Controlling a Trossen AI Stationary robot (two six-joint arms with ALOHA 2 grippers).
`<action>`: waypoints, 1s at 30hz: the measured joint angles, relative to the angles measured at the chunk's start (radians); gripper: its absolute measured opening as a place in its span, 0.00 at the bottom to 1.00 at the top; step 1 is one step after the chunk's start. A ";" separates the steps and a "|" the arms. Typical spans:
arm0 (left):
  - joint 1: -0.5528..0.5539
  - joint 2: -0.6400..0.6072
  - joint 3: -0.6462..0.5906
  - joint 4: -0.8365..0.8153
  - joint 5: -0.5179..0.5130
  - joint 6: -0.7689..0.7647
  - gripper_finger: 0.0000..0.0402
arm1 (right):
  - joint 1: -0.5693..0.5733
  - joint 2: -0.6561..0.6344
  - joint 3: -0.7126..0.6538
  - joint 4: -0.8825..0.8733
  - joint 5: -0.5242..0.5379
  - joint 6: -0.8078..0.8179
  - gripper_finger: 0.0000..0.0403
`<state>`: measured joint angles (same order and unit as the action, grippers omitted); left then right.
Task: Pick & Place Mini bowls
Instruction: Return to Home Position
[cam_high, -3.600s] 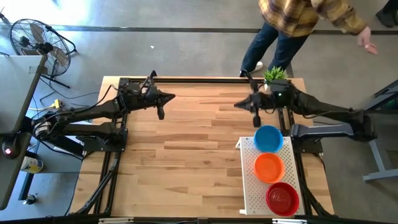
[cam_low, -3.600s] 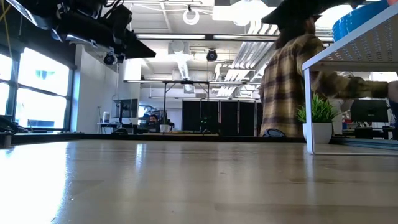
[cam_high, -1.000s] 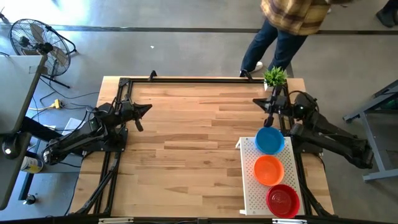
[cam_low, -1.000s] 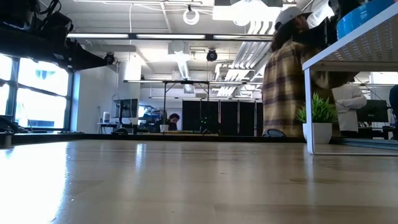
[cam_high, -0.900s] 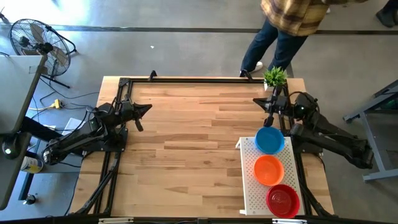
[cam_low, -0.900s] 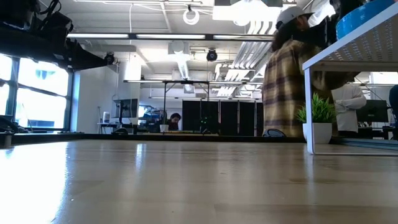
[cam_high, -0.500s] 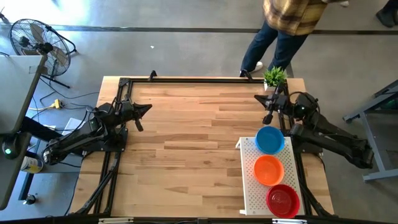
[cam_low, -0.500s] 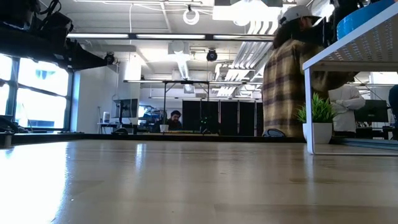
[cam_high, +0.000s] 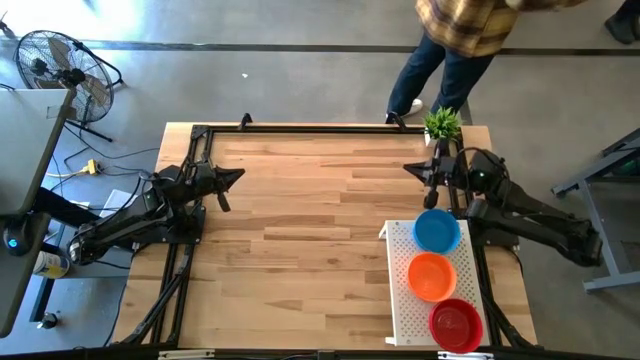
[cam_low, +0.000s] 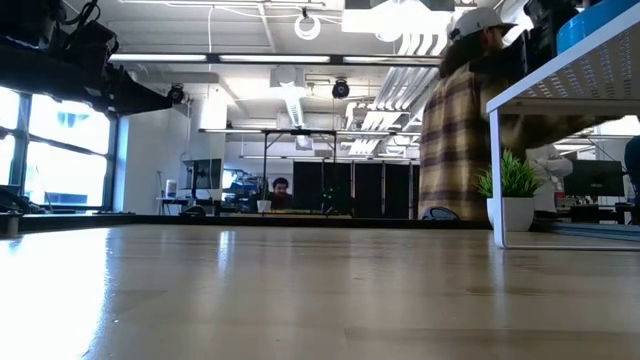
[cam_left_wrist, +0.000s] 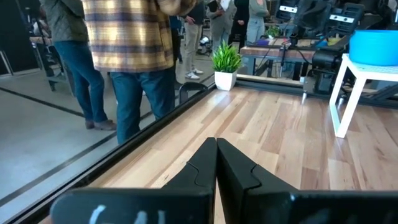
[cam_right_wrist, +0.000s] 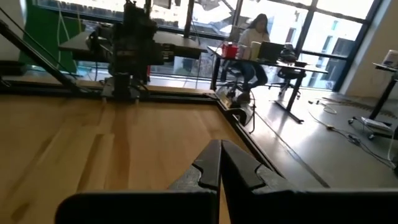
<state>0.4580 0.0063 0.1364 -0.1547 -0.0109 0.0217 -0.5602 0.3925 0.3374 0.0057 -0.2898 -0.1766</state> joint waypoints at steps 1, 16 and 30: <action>0.000 0.000 0.000 -0.001 0.000 0.000 0.00 | 0.008 -0.002 0.000 0.001 0.000 0.002 0.00; 0.000 0.000 0.000 0.002 -0.007 0.009 0.00 | 0.044 -0.098 -0.144 0.142 0.178 0.019 0.00; 0.000 0.000 0.000 0.001 -0.034 -0.001 0.00 | 0.095 -0.388 -0.325 0.109 0.287 0.072 0.00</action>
<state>0.4580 0.0063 0.1364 -0.1539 -0.0448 0.0208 -0.4649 0.0047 0.0126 0.1151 -0.0032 -0.1043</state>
